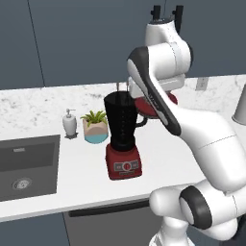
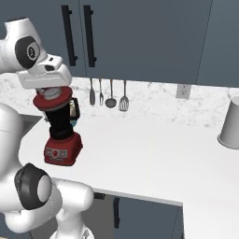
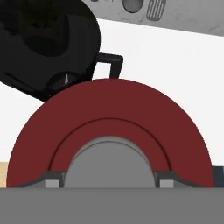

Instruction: Close the lid blender by securely placing the lid on top.

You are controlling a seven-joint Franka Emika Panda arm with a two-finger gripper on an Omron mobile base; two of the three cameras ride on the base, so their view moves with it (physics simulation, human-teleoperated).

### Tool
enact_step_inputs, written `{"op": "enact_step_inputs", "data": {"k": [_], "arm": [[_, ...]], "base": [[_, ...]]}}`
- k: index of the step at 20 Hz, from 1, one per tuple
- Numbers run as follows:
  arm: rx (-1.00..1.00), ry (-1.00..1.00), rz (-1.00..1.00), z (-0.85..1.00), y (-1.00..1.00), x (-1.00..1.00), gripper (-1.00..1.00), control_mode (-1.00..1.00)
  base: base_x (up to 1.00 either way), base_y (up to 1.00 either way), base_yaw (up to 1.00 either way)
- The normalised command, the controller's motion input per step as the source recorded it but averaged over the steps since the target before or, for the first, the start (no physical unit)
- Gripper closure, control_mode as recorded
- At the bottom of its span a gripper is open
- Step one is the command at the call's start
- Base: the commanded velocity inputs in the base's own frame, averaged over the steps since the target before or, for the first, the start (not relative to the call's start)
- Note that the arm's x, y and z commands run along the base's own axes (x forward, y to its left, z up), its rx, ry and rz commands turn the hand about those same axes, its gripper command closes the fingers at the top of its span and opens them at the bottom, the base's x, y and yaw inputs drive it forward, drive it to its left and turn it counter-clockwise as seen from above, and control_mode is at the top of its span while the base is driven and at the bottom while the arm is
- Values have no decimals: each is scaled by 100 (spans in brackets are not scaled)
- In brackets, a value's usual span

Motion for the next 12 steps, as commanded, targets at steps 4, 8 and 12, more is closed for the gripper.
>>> {"op": "enact_step_inputs", "data": {"k": [4, 8, 12], "arm": [[0, 0, -2, 12, 35, 0, 100, -100], [1, -1, -3, 4, 26, 0, 100, -100], [10, -2, -5, 0, 4, 12, 100, -100]], "base": [[0, 0, 0], [0, 0, 0], [0, 0, 0]]}}
